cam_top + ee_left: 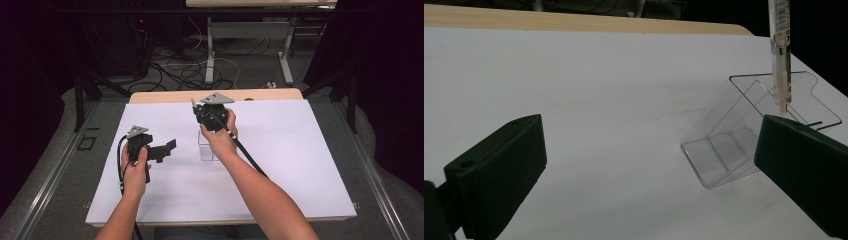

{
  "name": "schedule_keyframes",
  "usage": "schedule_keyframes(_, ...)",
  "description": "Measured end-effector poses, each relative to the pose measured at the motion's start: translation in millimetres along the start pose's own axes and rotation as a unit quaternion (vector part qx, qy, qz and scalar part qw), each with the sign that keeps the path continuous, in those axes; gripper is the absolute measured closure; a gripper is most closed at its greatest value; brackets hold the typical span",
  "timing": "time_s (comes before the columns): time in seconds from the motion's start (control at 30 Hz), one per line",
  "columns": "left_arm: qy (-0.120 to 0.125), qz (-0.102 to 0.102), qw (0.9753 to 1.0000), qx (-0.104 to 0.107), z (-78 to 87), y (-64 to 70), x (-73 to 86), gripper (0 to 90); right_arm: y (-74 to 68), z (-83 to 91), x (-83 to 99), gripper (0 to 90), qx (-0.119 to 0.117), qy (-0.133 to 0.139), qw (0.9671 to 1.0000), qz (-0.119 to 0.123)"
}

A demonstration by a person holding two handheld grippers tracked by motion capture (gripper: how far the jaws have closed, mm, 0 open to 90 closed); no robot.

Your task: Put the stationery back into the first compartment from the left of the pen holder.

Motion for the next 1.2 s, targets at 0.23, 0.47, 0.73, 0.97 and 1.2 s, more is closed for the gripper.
schedule_keyframes(0.23,0.000,-0.001,1.0000,0.000,-1.0,0.6,0.5,0.4,-0.4,-1.6,13.4,80.1,-0.001,-0.009,0.9999,-0.007)
schedule_keyframes(0.47,-0.003,-0.003,1.0000,0.001,-1.6,1.2,1.6,0.3,-0.8,-3.4,26.0,80.1,-0.004,-0.018,0.9997,-0.013)
schedule_keyframes(0.73,-0.003,-0.003,1.0000,0.000,-1.9,1.6,1.6,0.4,-1.7,-5.6,30.6,80.0,-0.008,-0.016,0.9997,-0.015)
schedule_keyframes(0.97,0.001,-0.004,1.0000,0.001,-3.0,3.1,1.8,0.4,-2.5,-6.6,38.5,80.0,-0.010,-0.027,0.9994,-0.021)
schedule_keyframes(1.2,-0.003,-0.005,1.0000,-0.001,-3.0,1.4,2.0,0.4,-1.3,-7.4,44.6,80.0,-0.012,-0.027,0.9994,-0.016)
Point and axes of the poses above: each handheld gripper's, and its own axes: z roughly backward along the jaws, x roughly out of its underside, y roughly to its right, the point moved 8 cm from there along -z, roughly forward along the jaws, and after that the axes turned 14 degrees about -x, right-handed, at the moved point
